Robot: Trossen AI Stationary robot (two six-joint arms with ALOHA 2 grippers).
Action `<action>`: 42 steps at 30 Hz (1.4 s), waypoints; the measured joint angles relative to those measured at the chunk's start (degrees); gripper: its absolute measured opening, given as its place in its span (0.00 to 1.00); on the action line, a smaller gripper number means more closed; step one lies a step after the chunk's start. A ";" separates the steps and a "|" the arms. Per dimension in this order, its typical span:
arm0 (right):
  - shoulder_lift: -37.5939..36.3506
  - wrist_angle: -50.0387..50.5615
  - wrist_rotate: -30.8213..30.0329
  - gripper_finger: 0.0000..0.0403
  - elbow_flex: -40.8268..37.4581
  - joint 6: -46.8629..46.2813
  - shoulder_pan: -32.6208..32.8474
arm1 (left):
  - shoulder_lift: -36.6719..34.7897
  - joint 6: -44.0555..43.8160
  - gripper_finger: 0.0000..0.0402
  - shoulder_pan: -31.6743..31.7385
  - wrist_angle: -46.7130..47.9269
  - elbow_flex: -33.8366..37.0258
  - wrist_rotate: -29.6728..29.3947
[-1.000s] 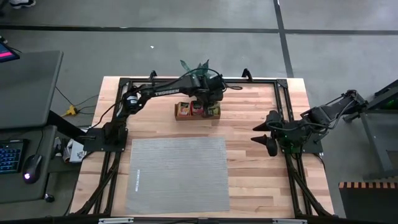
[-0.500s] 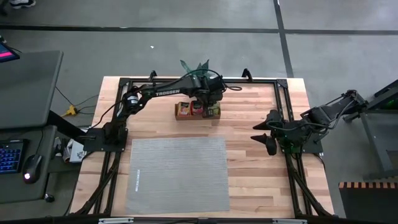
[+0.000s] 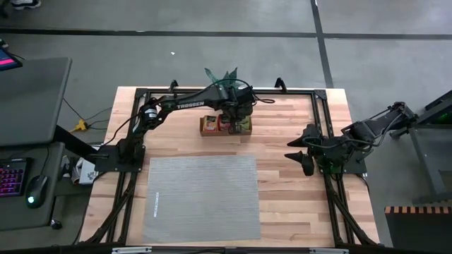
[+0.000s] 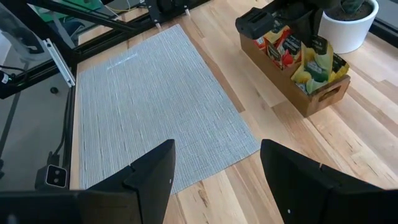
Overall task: Pick & Place Tea
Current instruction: Put the yellow tea bag into the right section of the wooden organizer, then return to Home Position
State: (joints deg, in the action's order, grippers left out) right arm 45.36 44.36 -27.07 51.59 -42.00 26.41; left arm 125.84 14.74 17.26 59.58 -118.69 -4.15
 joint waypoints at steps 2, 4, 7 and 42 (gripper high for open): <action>0.00 0.01 -0.02 0.58 0.00 0.00 0.00 | 0.00 0.00 0.00 0.04 -0.10 0.00 0.42; 0.00 0.00 0.00 0.58 0.00 0.00 0.00 | 0.00 0.02 0.00 0.04 0.29 0.00 0.87; 0.00 0.00 -0.01 0.58 0.00 0.00 0.00 | 0.01 0.00 0.00 0.04 0.48 0.00 2.17; -0.60 -1.23 -2.47 0.57 0.00 0.18 -0.02 | 3.01 -2.39 0.52 0.04 -2.93 -0.61 5.14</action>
State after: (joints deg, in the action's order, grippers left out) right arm 44.76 43.13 -29.55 51.59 -41.82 26.39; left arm 128.86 12.36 17.30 56.65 -119.31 0.98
